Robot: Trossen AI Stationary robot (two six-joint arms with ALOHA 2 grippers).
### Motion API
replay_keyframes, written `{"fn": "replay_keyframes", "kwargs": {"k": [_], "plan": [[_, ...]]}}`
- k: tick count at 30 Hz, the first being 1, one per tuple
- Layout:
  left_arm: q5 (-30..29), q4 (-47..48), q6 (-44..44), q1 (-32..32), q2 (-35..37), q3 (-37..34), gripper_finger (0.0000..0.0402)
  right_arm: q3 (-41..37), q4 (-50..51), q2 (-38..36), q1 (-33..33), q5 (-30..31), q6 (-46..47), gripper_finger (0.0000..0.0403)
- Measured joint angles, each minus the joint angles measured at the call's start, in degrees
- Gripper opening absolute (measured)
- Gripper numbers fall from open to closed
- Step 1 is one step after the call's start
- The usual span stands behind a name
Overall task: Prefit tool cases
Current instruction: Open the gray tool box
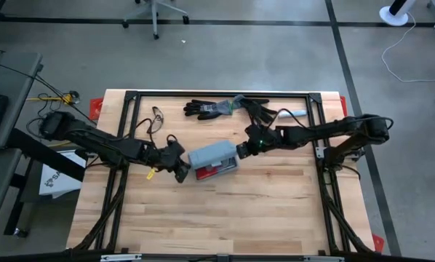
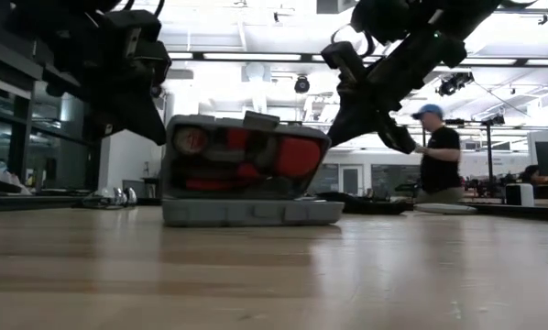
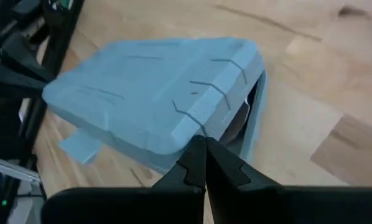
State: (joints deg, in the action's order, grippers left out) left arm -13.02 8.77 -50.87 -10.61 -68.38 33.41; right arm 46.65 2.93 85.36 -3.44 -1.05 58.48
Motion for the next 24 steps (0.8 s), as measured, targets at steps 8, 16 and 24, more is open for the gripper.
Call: {"fn": "replay_keyframes", "kwargs": {"k": [8,16,24], "plan": [[-10.4,1.1,-2.2,0.2,0.0,0.0,0.0,0.0,-1.0,0.0,-2.9,-0.1,1.9,0.0],[-18.1,0.9,-3.0,0.9,0.2,0.0,0.0,0.0,-4.1,0.0,-5.8,1.9,4.3,0.0],[-23.4,-0.6,-2.5,6.8,0.2,0.0,0.0,0.0,-7.7,0.0,-9.5,2.7,4.5,0.0]]}}
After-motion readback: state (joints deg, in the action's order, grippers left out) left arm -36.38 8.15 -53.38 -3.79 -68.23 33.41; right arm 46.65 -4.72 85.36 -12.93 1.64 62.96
